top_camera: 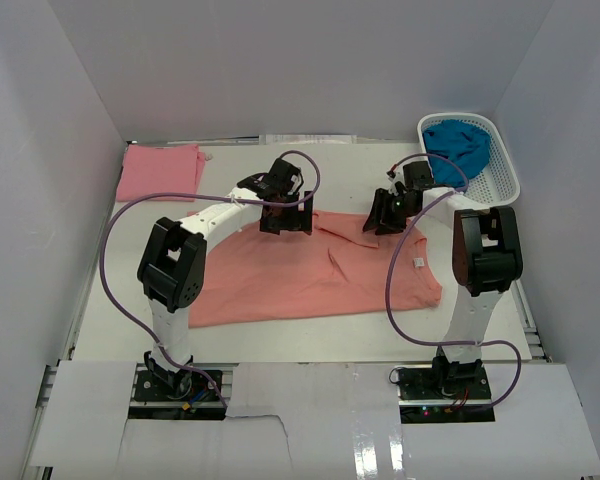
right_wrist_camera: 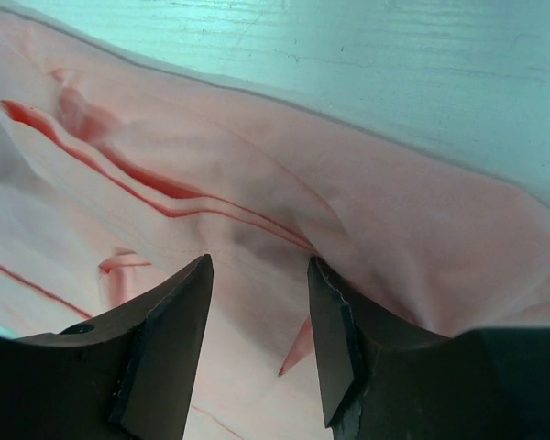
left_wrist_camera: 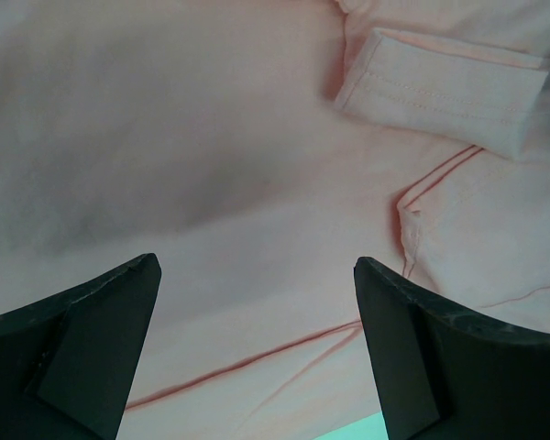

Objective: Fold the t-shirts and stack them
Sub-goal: Grap the side of the flattened tshirt furthest away from the robot with both arms

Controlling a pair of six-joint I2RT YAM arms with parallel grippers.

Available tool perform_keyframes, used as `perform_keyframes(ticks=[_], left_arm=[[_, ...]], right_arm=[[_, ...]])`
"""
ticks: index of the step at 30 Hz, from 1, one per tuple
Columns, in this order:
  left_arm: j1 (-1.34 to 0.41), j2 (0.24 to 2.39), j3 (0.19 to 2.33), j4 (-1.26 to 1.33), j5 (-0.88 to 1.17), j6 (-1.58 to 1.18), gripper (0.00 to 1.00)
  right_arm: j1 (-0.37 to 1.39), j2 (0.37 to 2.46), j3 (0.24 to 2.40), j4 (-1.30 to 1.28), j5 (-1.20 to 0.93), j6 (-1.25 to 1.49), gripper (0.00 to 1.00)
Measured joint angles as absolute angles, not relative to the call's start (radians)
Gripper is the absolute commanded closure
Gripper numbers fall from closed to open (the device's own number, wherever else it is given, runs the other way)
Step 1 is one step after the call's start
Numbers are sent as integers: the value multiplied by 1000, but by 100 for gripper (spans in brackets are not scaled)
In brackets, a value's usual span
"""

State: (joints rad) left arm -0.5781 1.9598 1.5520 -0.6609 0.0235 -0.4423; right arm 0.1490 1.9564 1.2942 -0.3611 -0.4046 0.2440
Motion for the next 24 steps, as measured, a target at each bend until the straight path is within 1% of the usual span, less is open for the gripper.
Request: perform_keyframes(ticks=[10, 18, 24], left_arm=[[-533, 1905, 1553, -719, -41, -452, 2], [-430, 1812, 1553, -756, -54, -449, 2], [-321, 1770, 1551, -759, -51, -442, 2]], right_arm=[[149, 1957, 1294, -356, -386, 250, 48], [149, 1956, 1294, -355, -366, 255, 48], [144, 1952, 1294, -355, -337, 255, 48]])
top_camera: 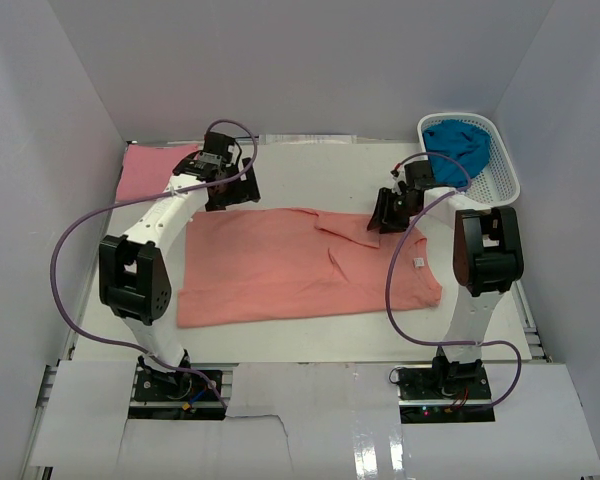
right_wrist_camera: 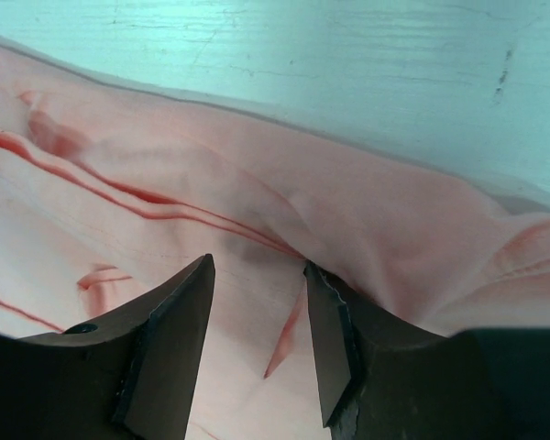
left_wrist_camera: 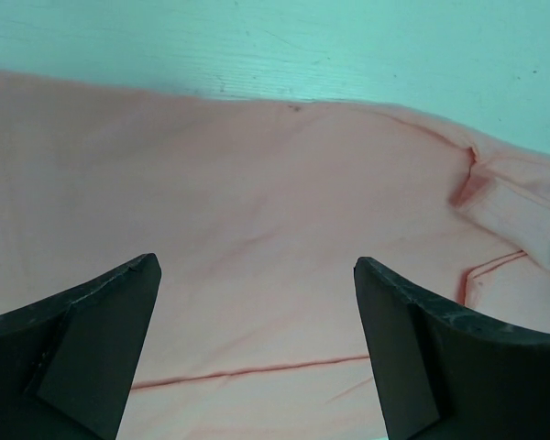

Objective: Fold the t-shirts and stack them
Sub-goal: Grap the side of the flattened tshirt furthest away from the robot with both arms

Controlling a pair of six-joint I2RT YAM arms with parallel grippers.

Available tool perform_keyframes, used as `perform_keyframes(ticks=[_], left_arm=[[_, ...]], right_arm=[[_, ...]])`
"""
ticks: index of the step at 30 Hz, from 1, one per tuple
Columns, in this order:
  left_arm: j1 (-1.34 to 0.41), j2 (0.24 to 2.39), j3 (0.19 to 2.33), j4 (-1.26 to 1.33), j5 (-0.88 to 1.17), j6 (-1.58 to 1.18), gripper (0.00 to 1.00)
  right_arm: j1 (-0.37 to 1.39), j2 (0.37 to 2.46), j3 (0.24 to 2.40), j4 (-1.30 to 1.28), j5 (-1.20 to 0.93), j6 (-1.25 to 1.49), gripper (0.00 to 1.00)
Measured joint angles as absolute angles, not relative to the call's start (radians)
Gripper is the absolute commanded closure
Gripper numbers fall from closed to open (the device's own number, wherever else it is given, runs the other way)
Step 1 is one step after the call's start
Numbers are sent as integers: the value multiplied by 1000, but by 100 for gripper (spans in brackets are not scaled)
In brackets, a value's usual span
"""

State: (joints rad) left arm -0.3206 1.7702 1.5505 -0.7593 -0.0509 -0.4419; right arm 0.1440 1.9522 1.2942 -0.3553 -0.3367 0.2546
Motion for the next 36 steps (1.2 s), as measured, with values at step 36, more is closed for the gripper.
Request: perform_keyframes(ticks=[36], left_arm=[[75, 1736, 1376, -706, 17, -485, 2]], right_arm=[[153, 1947, 1277, -363, -308, 224, 81]])
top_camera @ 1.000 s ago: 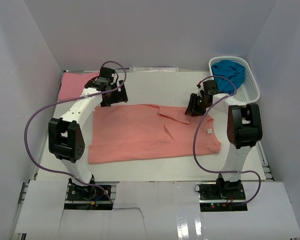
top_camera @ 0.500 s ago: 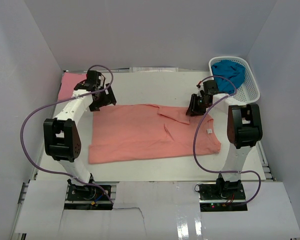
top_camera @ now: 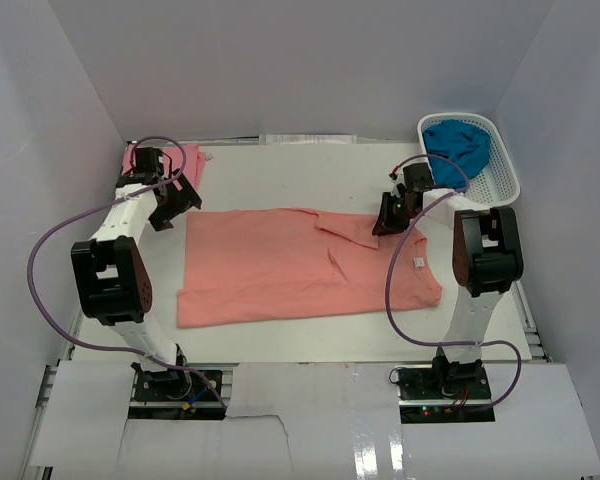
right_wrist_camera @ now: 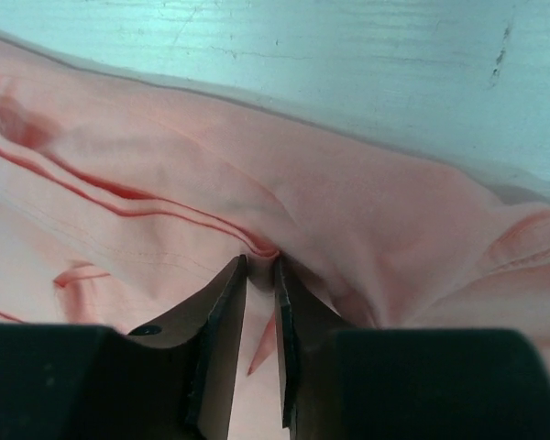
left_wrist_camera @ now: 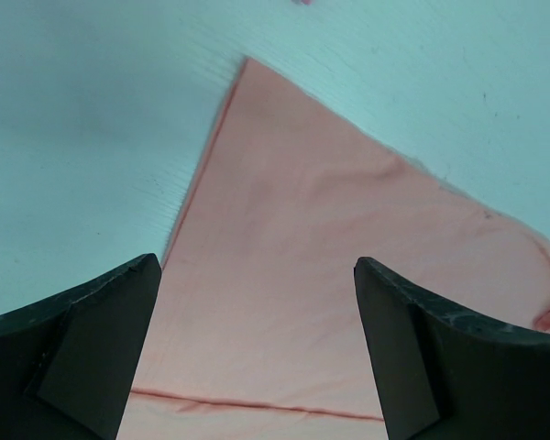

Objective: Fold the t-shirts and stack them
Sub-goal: Grap the side of the flattened tshirt furthest away from the robot with both arms

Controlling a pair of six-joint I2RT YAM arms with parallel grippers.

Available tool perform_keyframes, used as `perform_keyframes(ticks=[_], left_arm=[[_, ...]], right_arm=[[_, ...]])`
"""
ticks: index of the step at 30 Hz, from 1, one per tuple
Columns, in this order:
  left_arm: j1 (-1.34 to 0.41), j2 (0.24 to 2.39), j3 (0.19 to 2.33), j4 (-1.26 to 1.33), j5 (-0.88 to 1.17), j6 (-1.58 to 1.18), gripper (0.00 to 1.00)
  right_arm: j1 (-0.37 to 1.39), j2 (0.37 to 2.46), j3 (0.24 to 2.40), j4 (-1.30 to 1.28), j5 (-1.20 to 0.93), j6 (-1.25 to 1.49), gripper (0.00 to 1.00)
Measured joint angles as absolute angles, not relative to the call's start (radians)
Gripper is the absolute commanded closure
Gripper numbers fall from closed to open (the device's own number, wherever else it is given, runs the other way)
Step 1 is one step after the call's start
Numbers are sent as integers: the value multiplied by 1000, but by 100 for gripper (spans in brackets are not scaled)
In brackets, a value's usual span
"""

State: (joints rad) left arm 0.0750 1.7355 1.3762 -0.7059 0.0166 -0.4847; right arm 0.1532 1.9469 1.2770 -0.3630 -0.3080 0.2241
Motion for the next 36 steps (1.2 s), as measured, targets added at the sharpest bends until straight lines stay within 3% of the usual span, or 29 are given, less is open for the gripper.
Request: perform_keyframes(ticks=[4, 16, 23, 30, 36], left_arm=[[94, 1738, 1382, -698, 15, -497, 2], [88, 1864, 1557, -704, -54, -489, 2], [88, 1973, 1621, -707, -101, -480, 6], [88, 2038, 1642, -736, -118, -466, 17], [88, 2090, 1691, -741, -117, -452, 32]], right_arm=[[154, 1954, 1277, -363, -309, 226, 92], [160, 1951, 1348, -419, -309, 224, 92], [165, 1841, 1352, -458, -313, 224, 92], [166, 1728, 1396, -477, -317, 211, 92], [166, 1713, 1402, -481, -329, 205, 92]])
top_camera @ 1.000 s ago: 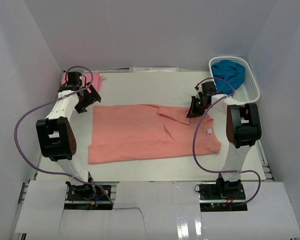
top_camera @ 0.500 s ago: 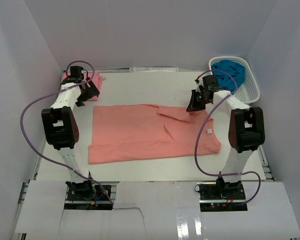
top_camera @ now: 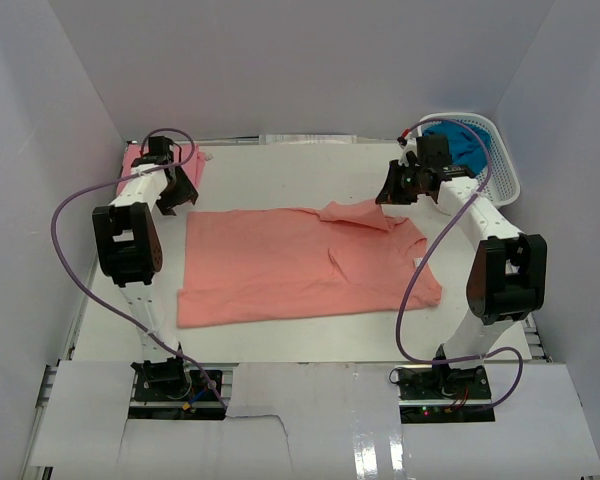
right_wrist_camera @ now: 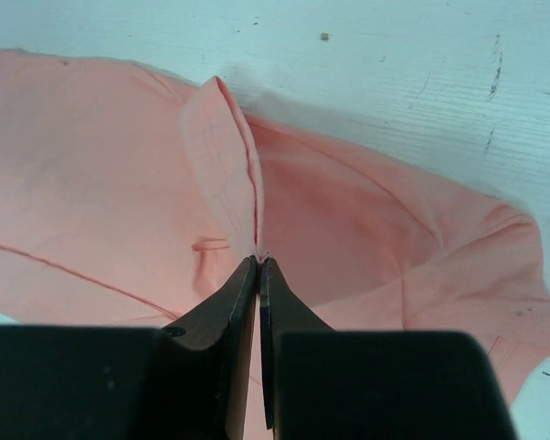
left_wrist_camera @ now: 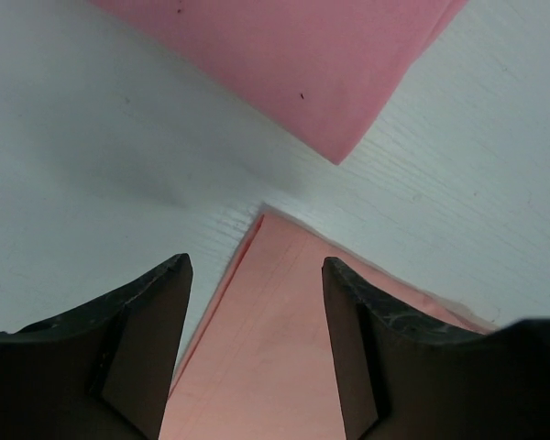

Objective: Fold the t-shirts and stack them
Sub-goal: Grap the side of the flattened tshirt furthest away from the robot with both arms

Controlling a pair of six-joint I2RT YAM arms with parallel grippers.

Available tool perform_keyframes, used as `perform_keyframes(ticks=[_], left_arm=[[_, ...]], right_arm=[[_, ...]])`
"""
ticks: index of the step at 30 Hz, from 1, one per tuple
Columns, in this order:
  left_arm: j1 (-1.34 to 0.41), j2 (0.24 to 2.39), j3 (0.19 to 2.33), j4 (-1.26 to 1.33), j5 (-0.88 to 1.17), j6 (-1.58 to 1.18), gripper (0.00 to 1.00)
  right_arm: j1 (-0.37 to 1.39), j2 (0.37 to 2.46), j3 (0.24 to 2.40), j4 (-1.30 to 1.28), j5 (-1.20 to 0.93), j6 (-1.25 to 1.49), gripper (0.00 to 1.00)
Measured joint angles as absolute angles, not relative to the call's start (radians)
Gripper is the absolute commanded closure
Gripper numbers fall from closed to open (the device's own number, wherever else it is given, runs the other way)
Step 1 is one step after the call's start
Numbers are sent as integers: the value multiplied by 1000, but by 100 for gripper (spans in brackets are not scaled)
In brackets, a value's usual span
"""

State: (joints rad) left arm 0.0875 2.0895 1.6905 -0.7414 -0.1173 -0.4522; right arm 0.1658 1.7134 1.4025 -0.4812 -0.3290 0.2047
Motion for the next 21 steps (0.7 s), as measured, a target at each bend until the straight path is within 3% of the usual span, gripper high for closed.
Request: perform_keyframes(ticks=[14, 21], left_arm=[[88, 2168, 1733, -750, -115, -448, 36], [88, 2204, 1750, -752, -97, -445, 51]], right_arm=[[166, 1708, 1402, -488, -351, 202, 91], [166, 1696, 1402, -499, -355, 201, 91]])
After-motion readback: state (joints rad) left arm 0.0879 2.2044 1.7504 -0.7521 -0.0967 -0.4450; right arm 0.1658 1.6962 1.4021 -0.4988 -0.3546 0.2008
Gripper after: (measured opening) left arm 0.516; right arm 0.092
